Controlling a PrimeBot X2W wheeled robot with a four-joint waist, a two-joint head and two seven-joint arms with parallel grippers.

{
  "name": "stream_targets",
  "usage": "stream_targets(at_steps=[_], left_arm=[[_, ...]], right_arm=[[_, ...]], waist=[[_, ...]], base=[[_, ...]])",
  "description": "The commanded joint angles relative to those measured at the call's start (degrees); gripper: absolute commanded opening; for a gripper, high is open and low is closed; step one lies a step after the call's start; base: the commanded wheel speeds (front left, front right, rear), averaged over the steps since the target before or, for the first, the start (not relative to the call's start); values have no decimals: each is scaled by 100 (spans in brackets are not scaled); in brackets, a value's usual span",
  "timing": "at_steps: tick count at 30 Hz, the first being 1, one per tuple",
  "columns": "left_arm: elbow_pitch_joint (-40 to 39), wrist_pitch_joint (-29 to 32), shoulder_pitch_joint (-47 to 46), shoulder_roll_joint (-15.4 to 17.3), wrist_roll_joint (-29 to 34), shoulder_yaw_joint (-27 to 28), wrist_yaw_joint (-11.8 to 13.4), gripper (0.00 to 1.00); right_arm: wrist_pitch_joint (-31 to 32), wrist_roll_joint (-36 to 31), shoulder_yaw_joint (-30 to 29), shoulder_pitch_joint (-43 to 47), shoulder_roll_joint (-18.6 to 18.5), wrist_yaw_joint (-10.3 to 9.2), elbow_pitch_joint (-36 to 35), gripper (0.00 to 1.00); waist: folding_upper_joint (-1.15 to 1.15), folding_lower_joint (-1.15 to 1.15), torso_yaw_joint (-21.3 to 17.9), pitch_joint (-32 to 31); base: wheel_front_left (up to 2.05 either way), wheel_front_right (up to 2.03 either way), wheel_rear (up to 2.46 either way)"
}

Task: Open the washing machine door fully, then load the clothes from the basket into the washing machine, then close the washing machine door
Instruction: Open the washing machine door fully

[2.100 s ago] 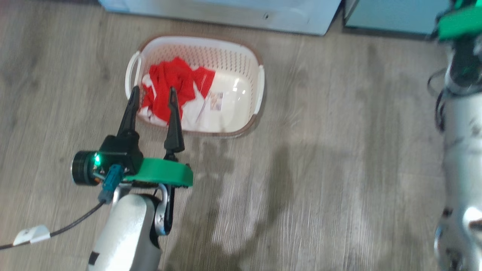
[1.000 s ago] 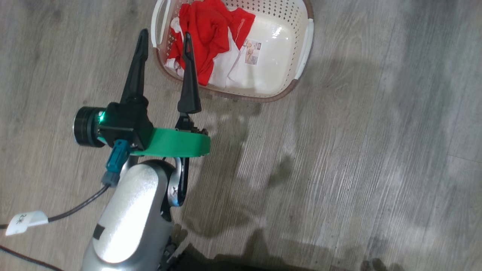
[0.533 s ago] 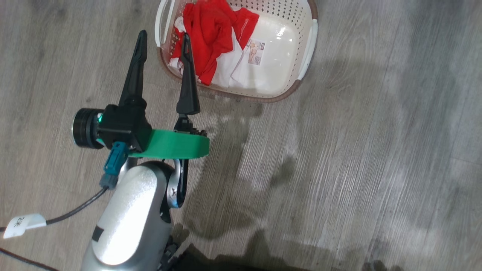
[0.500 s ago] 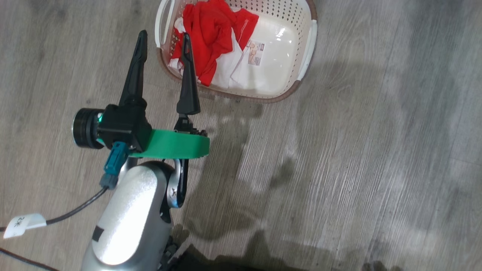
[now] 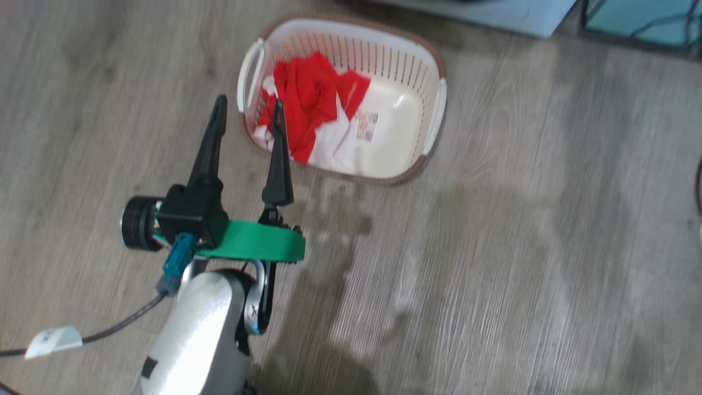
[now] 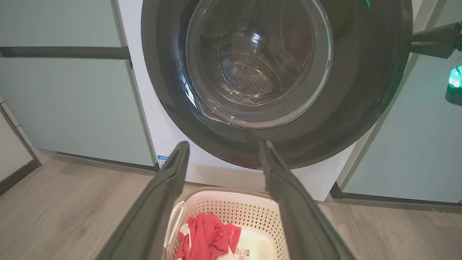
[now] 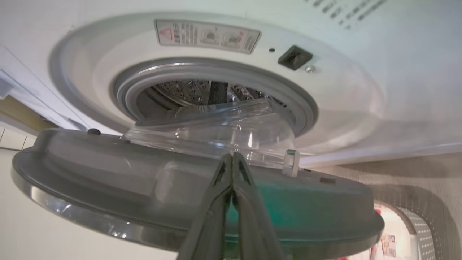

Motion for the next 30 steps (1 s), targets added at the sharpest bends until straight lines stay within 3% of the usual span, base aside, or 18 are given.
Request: stream_targets(at_steps=[1,19,30], left_arm=[[-138,-28,88,76,51,204,-28,100],[-42,-28,653,76,125,414,-227,100],[-83,-28,670,76,87,402,-286,100]], right_arm=[[161,152,32,94,249,5,-301,0],[417,692,207,1395,383,5,-898,0],[-576,693,35,1207,124,5,-701,0]], waist=[[0,0,5,-336],[0,0,185,-1022],[0,0,344,-857]], base=[[0,0,0],[0,0,0],[0,0,0]])
